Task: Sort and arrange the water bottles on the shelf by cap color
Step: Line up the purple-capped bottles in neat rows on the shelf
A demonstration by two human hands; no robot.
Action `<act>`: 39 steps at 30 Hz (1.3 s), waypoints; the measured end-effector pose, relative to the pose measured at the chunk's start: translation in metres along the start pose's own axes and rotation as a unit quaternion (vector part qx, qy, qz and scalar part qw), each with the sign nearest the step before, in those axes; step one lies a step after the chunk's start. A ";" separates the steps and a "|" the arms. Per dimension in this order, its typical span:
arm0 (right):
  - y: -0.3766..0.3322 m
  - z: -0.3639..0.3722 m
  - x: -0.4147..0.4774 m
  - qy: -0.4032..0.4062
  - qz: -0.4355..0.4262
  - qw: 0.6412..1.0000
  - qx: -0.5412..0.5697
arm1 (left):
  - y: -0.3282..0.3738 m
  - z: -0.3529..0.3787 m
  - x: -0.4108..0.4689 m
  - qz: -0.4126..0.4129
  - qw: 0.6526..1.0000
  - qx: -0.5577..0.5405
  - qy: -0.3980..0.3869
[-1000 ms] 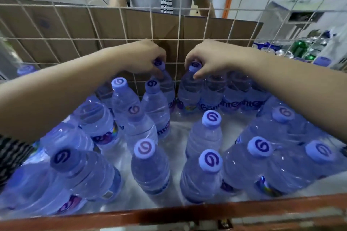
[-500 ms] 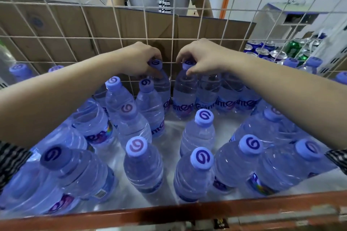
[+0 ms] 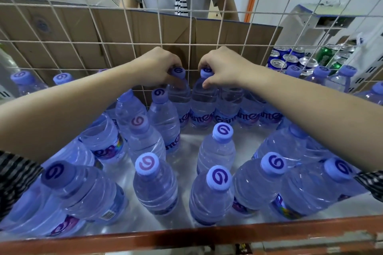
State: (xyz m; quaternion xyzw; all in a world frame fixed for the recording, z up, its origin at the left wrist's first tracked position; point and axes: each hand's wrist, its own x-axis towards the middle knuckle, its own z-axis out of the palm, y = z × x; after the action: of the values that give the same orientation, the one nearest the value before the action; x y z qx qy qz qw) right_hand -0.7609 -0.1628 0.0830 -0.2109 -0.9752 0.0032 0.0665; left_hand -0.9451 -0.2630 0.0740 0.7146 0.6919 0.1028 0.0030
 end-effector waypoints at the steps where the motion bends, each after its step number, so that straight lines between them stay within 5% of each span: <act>1: 0.000 0.002 0.001 0.000 0.003 1.000 0.000 | 0.000 0.001 0.000 -0.003 1.000 0.000 0.006; 8: 0.005 0.002 -0.007 -0.016 0.011 0.999 0.028 | 0.009 -0.005 -0.002 -0.010 0.999 0.049 -0.020; 13: 0.021 -0.038 -0.043 0.029 0.029 0.996 0.076 | 0.047 -0.018 0.003 0.080 0.970 0.208 0.096; 18: 0.054 -0.080 -0.104 0.059 0.062 0.994 0.063 | 0.119 -0.020 0.017 0.223 0.958 0.126 0.128; 24: 0.115 -0.090 -0.173 0.023 0.115 0.993 0.029 | 0.189 -0.009 0.054 0.263 0.963 0.036 0.056; 35: 0.223 -0.083 -0.235 -0.098 0.091 0.986 -0.096 | 0.280 0.036 0.114 0.179 0.982 0.057 -0.034; 39: 0.253 -0.072 -0.238 -0.037 0.087 0.990 -0.104 | 0.288 0.047 0.127 0.113 0.988 0.087 -0.062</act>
State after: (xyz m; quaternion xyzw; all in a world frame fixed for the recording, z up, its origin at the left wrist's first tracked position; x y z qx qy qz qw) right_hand -0.4327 -0.0323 0.1147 -0.3000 -0.9501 -0.0852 0.0075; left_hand -0.6505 -0.1435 0.0886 0.7909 0.6113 -0.0030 -0.0279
